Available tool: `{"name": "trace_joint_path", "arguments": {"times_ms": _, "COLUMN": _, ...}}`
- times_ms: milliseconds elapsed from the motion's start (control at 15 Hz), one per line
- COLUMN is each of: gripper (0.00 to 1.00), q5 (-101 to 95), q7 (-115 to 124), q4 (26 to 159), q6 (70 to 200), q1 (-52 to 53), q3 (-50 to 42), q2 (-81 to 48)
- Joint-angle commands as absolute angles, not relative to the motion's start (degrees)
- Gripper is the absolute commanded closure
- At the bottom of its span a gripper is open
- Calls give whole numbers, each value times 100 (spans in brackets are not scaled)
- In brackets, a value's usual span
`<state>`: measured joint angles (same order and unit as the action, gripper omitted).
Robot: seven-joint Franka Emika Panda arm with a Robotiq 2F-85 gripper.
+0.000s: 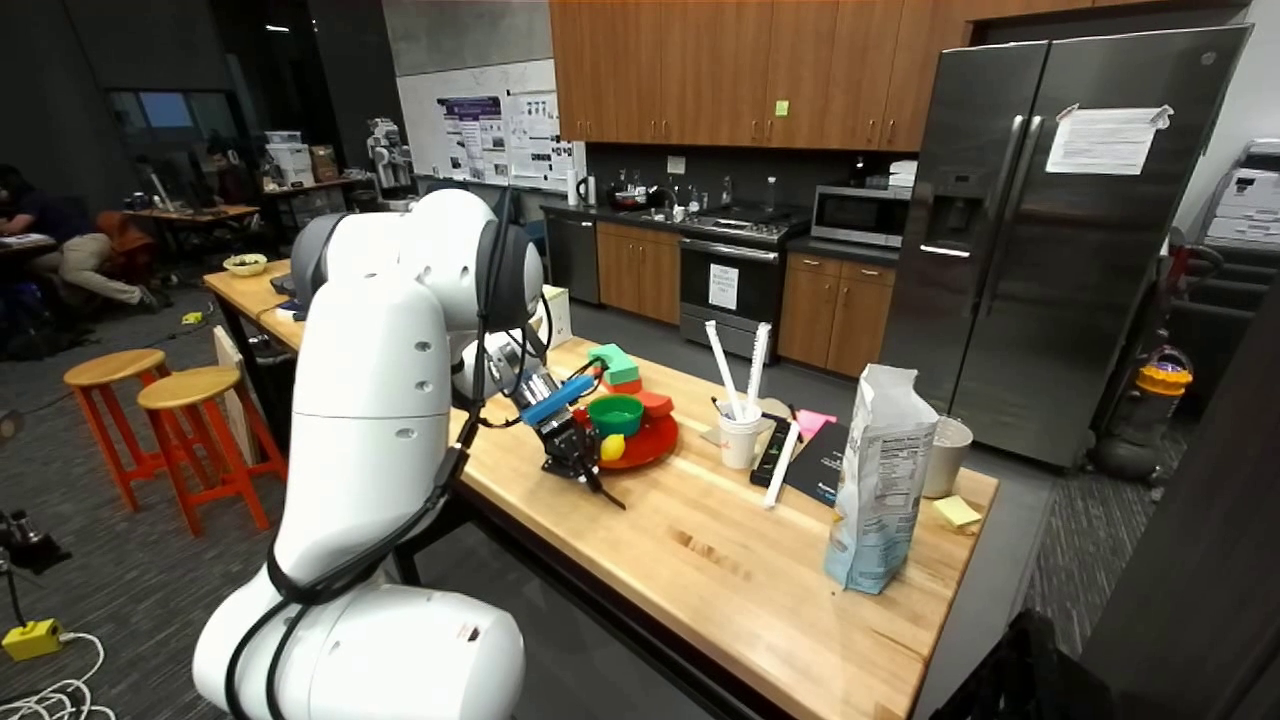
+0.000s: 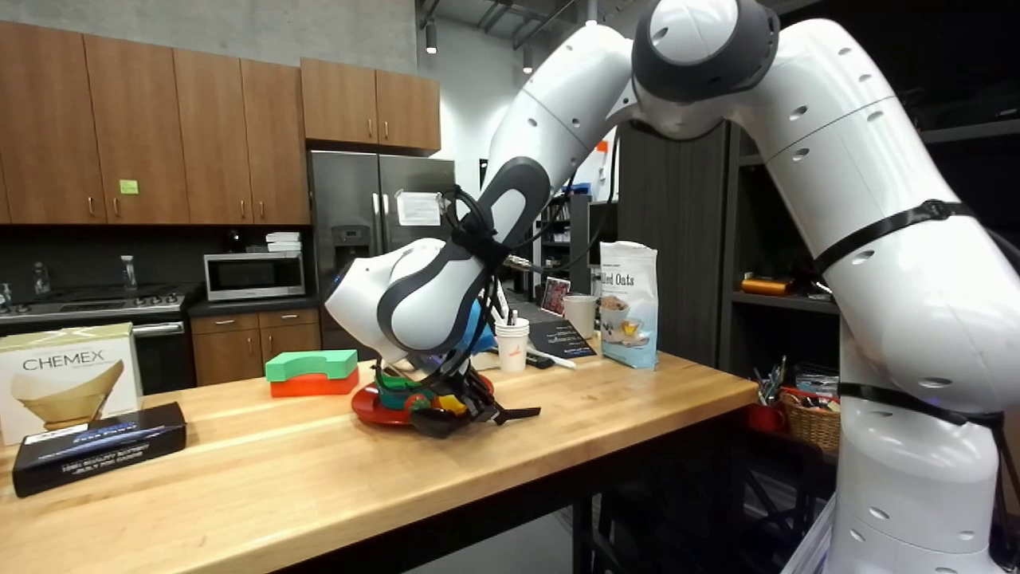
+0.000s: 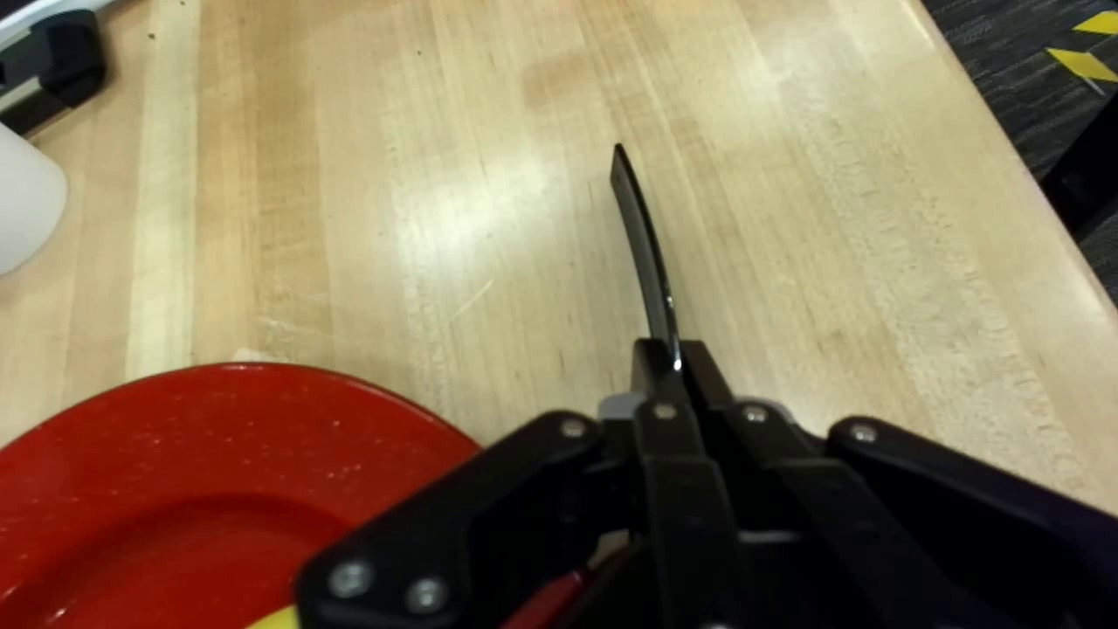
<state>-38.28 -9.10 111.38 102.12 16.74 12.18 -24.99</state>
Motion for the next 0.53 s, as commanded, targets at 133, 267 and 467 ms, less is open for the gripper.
{"name": "trace_joint_path", "arguments": {"times_ms": 133, "gripper": 95, "q5": -3822, "q7": -913, "q4": 11068, "q6": 10196, "q1": 1688, "q3": 1221, "q2": -2509}}
{"name": "trace_joint_path", "arguments": {"times_ms": 267, "gripper": 95, "q5": -3822, "q7": -912, "q4": 11068, "q6": 10195, "q1": 1698, "q3": 1224, "q2": -2515}}
{"name": "trace_joint_path", "arguments": {"times_ms": 467, "gripper": 95, "q5": -3822, "q7": -912, "q4": 11068, "q6": 10196, "q1": 1703, "q3": 1229, "q2": -2515}}
